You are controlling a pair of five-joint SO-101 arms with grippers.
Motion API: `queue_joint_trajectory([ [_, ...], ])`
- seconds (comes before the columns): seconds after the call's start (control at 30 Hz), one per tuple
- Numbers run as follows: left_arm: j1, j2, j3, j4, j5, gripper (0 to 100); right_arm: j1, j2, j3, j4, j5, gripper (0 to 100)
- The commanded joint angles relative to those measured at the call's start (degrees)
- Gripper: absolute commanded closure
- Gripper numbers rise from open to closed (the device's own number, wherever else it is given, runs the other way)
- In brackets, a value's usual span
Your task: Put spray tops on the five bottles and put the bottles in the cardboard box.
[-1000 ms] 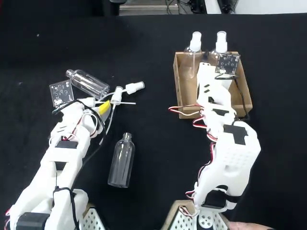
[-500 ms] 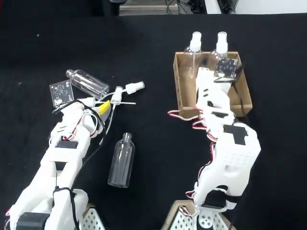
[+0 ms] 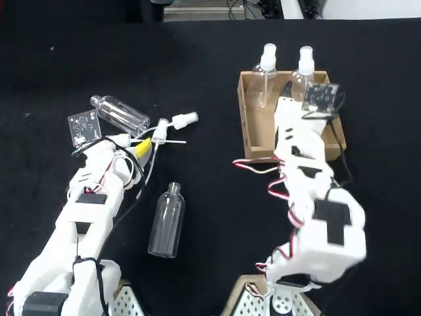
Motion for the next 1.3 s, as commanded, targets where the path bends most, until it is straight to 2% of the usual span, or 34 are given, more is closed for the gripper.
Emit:
queue_joint_trajectory([
  [0.0, 0.7, -1.3, -0.7, -1.2, 0.4, 71, 1.1, -12.8, -2.6, 20.2, -0.4, 66.7],
  [0.17, 0.7, -1.3, -0.7, -1.2, 0.4, 71, 4.1, -23.4, -10.3, 46.1, -0.4, 98.7],
  [0.27, 0.7, -1.3, -0.7, -1.1, 0.3, 71, 5.5, -26.0, -14.0, 54.0, -0.4, 94.3],
  [0.33, 0.7, -1.3, -0.7, -1.1, 0.3, 71, 7.0, -25.9, -16.2, 55.9, -0.4, 97.9],
  [0.5, 0.7, -1.3, -0.7, -1.1, 0.3, 71, 10.1, -19.3, -19.4, 55.0, -0.4, 98.8],
  [0.73, 0.7, -1.3, -0.7, -1.1, 0.2, 71, 11.3, -6.0, -22.5, 46.4, -0.4, 98.8],
  [1.27, 0.7, -1.3, -0.7, -1.2, 0.2, 71, 6.3, 4.4, -22.8, 35.9, -0.4, 98.8],
])
